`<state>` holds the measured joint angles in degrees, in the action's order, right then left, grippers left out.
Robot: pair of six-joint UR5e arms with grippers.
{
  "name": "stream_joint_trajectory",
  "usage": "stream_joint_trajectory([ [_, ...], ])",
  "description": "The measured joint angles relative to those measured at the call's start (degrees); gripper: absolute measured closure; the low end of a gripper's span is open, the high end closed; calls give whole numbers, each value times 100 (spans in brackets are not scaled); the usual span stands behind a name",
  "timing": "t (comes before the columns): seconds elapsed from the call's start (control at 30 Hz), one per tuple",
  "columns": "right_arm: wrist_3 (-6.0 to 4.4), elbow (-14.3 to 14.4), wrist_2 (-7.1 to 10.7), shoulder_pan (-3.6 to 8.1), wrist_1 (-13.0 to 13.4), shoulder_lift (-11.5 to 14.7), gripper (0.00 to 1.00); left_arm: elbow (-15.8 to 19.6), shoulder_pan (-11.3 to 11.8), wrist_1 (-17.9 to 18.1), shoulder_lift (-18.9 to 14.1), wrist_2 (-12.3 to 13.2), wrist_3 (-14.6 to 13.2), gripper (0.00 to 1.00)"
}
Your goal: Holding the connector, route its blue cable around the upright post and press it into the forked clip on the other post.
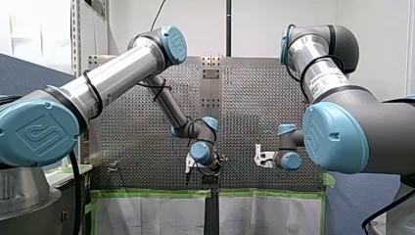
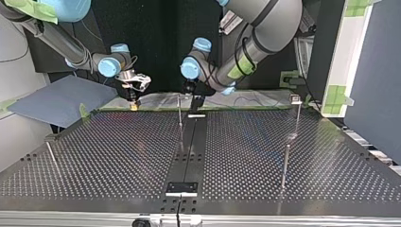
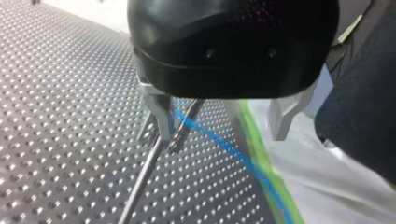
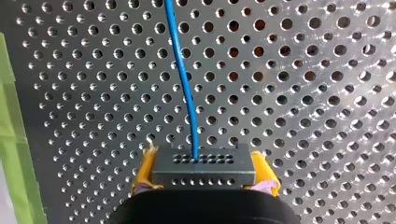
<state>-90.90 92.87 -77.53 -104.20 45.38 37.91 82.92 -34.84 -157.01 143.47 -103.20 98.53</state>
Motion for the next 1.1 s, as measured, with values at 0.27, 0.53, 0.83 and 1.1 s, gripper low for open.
stream_joint_trajectory([
  [0.27, 0, 0, 1, -5, -31, -2, 100, 53, -84, 11, -7, 37, -16, 0],
  [0.53, 0, 0, 2, -9, -45, -6, 100, 56, -115, 123, -11, -36, -27, 0],
  [0.83, 0, 0, 7, -9, -45, -7, 100, 63, -164, 197, -62, -123, -27, 0],
  [1.1, 0, 0, 7, -9, -27, -10, 100, 244, -196, 350, -184, -106, -28, 0],
])
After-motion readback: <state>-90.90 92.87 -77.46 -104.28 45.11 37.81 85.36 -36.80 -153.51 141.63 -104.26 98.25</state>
